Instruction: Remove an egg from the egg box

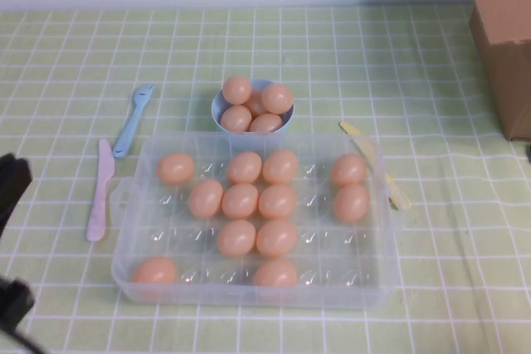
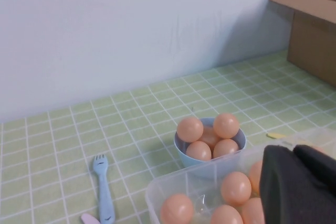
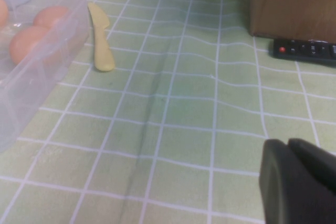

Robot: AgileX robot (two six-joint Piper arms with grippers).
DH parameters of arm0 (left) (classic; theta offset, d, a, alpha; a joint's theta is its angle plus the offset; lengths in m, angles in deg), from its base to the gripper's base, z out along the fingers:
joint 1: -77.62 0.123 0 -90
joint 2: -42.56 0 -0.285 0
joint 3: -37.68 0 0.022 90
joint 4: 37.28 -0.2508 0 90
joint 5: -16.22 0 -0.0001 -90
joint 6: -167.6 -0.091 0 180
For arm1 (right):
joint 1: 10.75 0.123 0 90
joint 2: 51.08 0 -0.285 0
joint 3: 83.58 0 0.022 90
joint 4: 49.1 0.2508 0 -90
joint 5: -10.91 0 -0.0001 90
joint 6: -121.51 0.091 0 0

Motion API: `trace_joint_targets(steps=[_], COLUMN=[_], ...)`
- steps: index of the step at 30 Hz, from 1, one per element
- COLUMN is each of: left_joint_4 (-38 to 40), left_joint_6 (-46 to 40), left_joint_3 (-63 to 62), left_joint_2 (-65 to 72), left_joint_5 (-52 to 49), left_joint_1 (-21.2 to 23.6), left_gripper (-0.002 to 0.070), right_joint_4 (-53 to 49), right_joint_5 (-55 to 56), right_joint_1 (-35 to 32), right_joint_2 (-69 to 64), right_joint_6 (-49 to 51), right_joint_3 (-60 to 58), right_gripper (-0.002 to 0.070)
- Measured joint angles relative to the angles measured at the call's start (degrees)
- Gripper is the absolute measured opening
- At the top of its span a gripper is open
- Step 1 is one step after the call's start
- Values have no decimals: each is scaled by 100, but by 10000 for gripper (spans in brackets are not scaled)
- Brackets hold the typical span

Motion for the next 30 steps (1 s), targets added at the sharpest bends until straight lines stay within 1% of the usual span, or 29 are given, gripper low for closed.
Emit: trace_joint_targets(steps=[4, 7, 12, 16, 18, 23, 25, 27, 30], left_joint_4=[-158, -289, -373, -608, -659, -709, -709, -709, -720], left_joint_6=[0, 0, 0, 0, 0, 407, 615, 739, 750], left_joint_3=[222, 552, 1336, 1961, 2249, 2931, 3066, 3093, 3093], left_joint_2=[-556, -821, -1227, -1648, -1889, -2516, -2735, -2797, -2822], left_joint_5=[-129, 46, 783, 1429, 1707, 2022, 1990, 1764, 1394], left_joint_1=[0, 0, 0, 65, 280, 1264, 1541, 1701, 1740], left_gripper=[-3, -4, -4, -4, -4, -4, -4, -4, -4], right_joint_4=[0, 0, 0, 0, 0, 0, 0, 0, 0], right_joint_5=[0, 0, 0, 0, 0, 0, 0, -10, -10], right_joint_1=[0, 0, 0, 0, 0, 0, 0, 0, 0], right_joint_2=[0, 0, 0, 0, 0, 0, 0, 0, 0], right_joint_6=[0, 0, 0, 0, 0, 0, 0, 0, 0], right_joint_3=[0, 0, 0, 0, 0, 0, 0, 0, 0], right_gripper=[-17, -17, -17, -17, -17, -17, -17, -17, -17])
